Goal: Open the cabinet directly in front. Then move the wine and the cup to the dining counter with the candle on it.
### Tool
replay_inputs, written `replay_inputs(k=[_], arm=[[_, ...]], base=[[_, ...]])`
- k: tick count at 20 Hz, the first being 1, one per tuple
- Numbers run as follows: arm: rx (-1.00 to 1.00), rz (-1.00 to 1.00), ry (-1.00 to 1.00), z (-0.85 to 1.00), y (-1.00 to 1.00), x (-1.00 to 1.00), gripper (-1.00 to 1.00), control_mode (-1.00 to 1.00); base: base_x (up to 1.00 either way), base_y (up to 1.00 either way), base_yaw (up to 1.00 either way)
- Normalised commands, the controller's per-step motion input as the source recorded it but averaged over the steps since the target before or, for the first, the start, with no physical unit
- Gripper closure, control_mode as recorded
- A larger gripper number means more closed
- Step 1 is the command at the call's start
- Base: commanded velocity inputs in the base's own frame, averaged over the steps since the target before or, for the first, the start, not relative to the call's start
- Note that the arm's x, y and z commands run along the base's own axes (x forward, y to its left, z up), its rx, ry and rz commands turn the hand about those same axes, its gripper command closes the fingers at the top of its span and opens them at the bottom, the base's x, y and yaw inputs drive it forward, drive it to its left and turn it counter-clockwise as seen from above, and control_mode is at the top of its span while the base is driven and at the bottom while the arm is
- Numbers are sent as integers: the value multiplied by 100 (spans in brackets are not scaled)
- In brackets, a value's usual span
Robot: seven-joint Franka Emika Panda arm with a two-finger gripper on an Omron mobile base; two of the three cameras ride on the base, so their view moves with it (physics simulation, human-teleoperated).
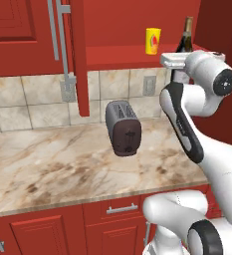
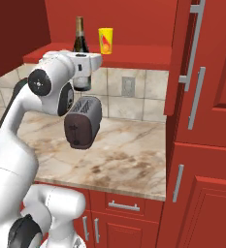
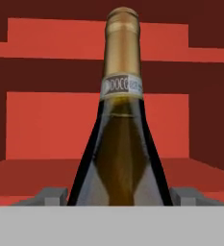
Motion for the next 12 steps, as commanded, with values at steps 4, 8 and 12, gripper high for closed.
replay_inputs(k=[4,8,12], arm=[[0,0,4,-89,0,-100,100,-100],[0,7,12,-98,0,-100,100,-100],[0,10,-23,-26,-2,-66,100,-100]], base=[[0,0,0],[0,0,0],[0,0,0]])
